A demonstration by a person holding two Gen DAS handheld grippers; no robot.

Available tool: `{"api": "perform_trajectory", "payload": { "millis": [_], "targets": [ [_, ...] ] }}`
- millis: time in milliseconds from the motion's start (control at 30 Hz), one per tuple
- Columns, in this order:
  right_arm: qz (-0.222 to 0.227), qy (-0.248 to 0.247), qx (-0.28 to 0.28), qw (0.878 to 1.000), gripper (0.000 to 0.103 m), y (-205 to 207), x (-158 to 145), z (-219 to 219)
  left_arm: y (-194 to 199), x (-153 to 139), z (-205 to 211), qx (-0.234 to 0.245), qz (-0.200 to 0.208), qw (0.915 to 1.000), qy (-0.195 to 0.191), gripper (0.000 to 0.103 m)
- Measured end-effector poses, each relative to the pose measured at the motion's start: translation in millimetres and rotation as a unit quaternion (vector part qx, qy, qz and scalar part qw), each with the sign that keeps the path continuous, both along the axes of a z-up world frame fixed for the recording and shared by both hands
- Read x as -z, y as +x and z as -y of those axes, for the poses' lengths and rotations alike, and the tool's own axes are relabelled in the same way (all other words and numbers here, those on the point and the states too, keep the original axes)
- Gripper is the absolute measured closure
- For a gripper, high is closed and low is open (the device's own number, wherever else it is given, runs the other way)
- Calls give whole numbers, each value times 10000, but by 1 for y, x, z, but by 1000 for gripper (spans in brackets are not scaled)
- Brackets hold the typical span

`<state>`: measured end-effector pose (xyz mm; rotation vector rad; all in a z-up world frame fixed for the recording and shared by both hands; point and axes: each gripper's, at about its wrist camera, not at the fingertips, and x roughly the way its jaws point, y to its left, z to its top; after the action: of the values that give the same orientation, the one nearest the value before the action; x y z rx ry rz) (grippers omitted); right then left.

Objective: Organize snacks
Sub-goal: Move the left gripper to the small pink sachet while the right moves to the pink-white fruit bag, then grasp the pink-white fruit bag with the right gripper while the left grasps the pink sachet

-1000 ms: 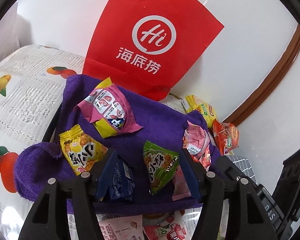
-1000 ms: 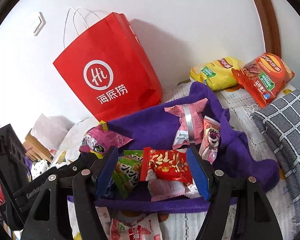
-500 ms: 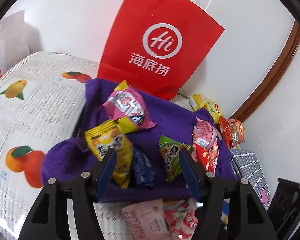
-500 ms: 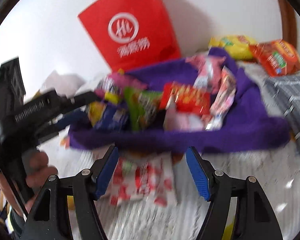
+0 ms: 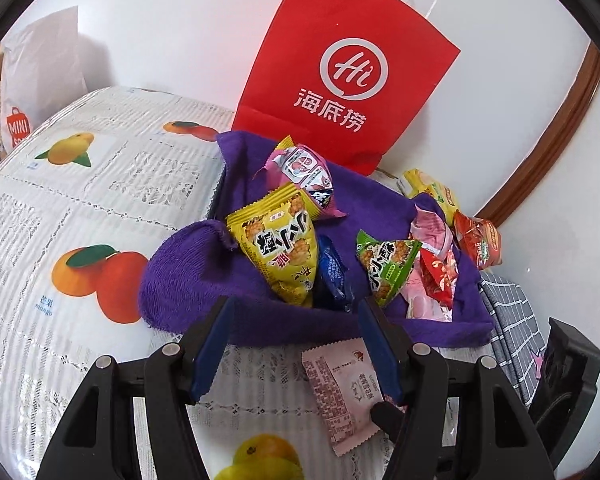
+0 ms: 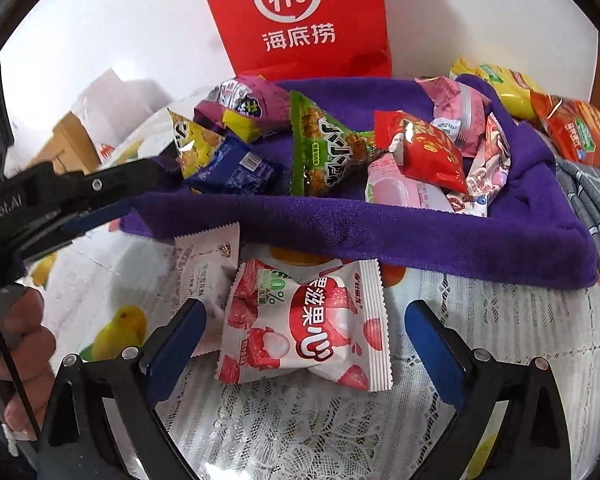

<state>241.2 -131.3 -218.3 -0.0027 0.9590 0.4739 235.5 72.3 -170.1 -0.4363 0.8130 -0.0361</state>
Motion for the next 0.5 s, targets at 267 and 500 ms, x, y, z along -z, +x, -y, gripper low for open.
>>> {"api": "perform_trajectory", "payload": {
  "millis": [267, 500],
  "targets": [
    [43, -55, 30, 10000, 11, 0, -2, -1, 1, 2, 11, -1, -26, 9992, 400, 41],
    [136, -214, -47, 9997, 26, -9, -4, 2, 4, 7, 5, 42, -145, 9998, 155, 41]
  ]
}}
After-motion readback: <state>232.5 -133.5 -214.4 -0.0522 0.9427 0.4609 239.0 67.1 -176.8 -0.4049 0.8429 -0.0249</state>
